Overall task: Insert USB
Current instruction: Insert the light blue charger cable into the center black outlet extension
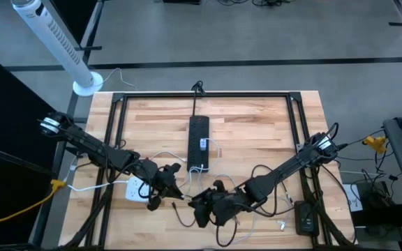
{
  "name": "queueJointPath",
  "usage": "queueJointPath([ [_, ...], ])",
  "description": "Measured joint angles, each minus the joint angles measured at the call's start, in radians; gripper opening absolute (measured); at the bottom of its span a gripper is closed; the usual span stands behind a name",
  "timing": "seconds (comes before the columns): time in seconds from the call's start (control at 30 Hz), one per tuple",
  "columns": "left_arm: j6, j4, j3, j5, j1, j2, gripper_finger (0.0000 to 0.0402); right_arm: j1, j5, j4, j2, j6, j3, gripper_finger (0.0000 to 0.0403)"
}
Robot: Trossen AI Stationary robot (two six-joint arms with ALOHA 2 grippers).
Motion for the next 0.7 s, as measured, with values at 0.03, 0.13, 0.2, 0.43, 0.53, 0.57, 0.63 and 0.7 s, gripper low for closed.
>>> queueJointPath([
  [0.03,0.000,0.000,0.000,0.000,0.000,0.000,0.0000,-0.005,0.001,-0.002,0.000,-0.013,0.000,0.0119],
  [0.13,-0.010,0.000,0.000,-0.004,0.000,0.000,0.0000,-0.019,-0.001,-0.003,0.000,-0.058,0.000,0.0130],
  [0.2,-0.018,0.000,0.000,-0.005,0.000,0.000,0.0000,-0.028,-0.023,-0.004,0.000,-0.063,0.000,0.0137],
  [0.43,-0.056,0.003,0.000,-0.008,0.004,0.007,0.0000,-0.052,-0.079,-0.005,0.025,-0.118,0.001,0.0145],
  [0.53,-0.085,0.005,0.000,-0.004,0.009,0.035,0.0000,-0.057,-0.090,0.017,0.053,-0.127,0.002,0.0138],
  [0.57,-0.097,0.004,0.000,-0.001,0.014,0.047,0.0000,-0.058,-0.084,0.019,0.062,-0.131,0.002,0.0136],
  [0.63,-0.117,-0.002,0.000,0.024,0.021,0.068,0.0000,-0.058,-0.056,0.030,0.071,-0.155,0.002,0.0130],
  [0.7,-0.127,0.003,0.000,0.048,0.030,0.088,0.0000,-0.059,-0.045,0.050,0.075,-0.156,0.002,0.0125],
])
